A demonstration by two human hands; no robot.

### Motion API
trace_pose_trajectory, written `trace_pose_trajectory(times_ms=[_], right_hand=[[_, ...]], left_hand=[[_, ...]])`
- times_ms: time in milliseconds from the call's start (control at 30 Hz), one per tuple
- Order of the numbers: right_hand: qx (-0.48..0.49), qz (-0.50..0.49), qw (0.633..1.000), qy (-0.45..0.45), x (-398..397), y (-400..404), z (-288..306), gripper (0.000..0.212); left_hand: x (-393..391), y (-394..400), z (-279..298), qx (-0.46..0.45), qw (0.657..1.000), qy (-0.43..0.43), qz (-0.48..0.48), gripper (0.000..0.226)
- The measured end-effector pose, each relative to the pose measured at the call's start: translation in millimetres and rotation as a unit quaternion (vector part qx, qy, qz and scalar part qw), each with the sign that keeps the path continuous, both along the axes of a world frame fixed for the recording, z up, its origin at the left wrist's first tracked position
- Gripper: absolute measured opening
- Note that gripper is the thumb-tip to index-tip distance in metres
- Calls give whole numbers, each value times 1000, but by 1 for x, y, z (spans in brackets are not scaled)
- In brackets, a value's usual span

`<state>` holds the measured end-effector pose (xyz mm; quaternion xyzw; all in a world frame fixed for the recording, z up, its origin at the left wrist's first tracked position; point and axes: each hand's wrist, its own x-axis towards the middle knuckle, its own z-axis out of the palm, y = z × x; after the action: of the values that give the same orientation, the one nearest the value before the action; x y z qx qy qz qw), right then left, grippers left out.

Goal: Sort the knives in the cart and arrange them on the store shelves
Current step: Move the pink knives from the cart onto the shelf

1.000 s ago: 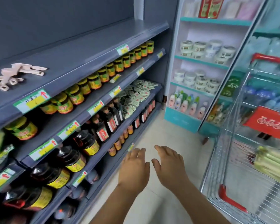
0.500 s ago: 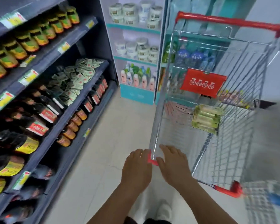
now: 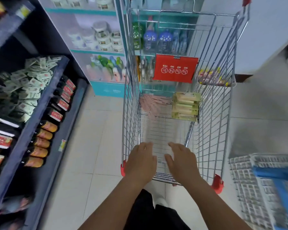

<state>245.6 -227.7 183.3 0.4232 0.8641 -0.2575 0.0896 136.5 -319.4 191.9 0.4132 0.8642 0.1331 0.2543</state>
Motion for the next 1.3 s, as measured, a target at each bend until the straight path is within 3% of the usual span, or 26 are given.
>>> trace_pose_trajectory(times_ms=[300, 600, 933, 1300], right_hand=[[3, -45, 999, -2, -59, 51, -18, 49], [-7, -31, 999, 15, -126, 131, -53, 50], [-38, 10, 999, 1, -178, 226, -162, 53], [-55, 41, 998, 5, -220, 258, -283, 62]], left_hand=[[-60, 62, -15, -12, 1000, -10, -5, 50], [-109, 135, -60, -59, 996, -30, 57, 50], [-142, 213, -168, -137, 976, -66, 155, 68], [-151, 250, -278, -191, 953, -62, 229, 75]])
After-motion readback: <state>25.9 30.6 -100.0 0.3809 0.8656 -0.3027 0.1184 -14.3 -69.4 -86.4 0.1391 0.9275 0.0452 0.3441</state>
